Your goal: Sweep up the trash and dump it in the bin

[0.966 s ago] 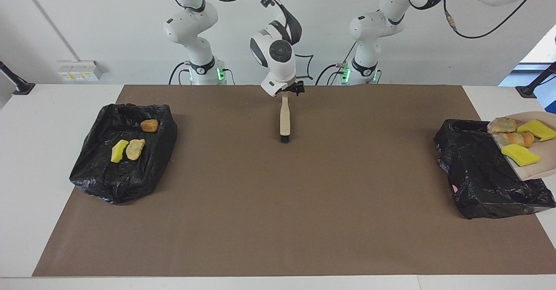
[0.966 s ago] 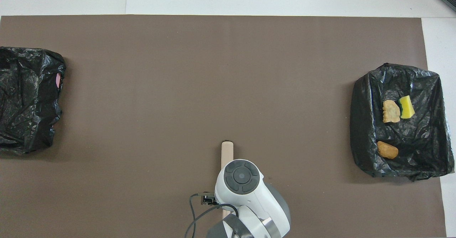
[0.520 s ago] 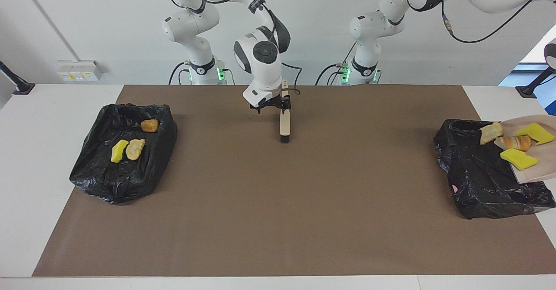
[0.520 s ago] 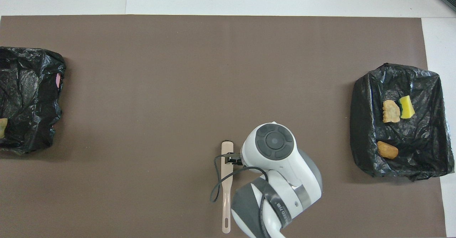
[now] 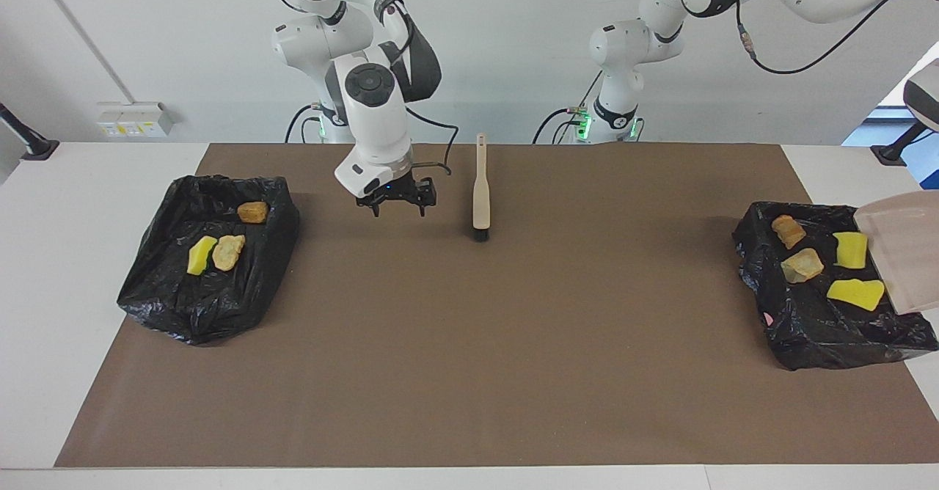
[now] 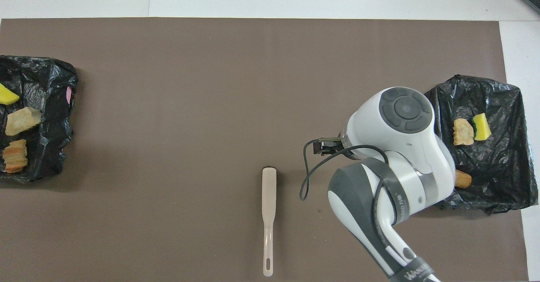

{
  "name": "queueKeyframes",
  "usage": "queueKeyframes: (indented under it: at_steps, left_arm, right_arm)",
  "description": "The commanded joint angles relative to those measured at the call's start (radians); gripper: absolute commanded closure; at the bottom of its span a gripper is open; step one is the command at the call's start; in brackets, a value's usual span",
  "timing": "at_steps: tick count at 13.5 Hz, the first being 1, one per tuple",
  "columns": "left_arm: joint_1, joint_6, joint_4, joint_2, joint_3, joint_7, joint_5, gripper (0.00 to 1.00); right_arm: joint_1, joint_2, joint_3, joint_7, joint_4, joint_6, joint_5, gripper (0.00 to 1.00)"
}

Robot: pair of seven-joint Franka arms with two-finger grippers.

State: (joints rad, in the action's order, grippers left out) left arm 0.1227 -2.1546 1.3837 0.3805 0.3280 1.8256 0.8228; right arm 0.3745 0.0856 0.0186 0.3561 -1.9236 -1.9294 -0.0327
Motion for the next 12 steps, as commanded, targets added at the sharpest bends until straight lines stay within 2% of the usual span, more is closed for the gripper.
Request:
queueKeyframes:
  at_steps: [1, 4, 6, 9, 12]
  left_arm:
    - [-0.040, 0.053, 0.037, -0.057, 0.002, -0.069, 0.093, 1.00]
    - [-0.060, 0.094, 0.028, -0.075, -0.001, -0.086, 0.156, 1.00]
    - [-0.066, 0.107, 0.025, -0.095, -0.003, -0.097, 0.154, 1.00]
    - [-0.061, 0.160, 0.021, -0.113, -0.063, -0.098, 0.116, 1.00]
    - [-0.063, 0.222, 0.021, -0.135, -0.101, -0.095, 0.015, 1.00]
  right_arm:
    - [-0.090, -0.004, -0.011, -0.092, 0.076, 0.090, 0.020, 0.00]
    - [-0.195, -0.041, -0.011, -0.178, 0.117, 0.142, 0.020, 0.00]
    - [-0.244, -0.075, -0.009, -0.183, 0.123, 0.156, 0.020, 0.00]
    - [-0.282, -0.116, -0.002, -0.212, 0.127, 0.184, 0.022, 0.00]
    - [-0.310, -0.144, 0.003, -0.226, 0.169, 0.217, 0.056, 0.00]
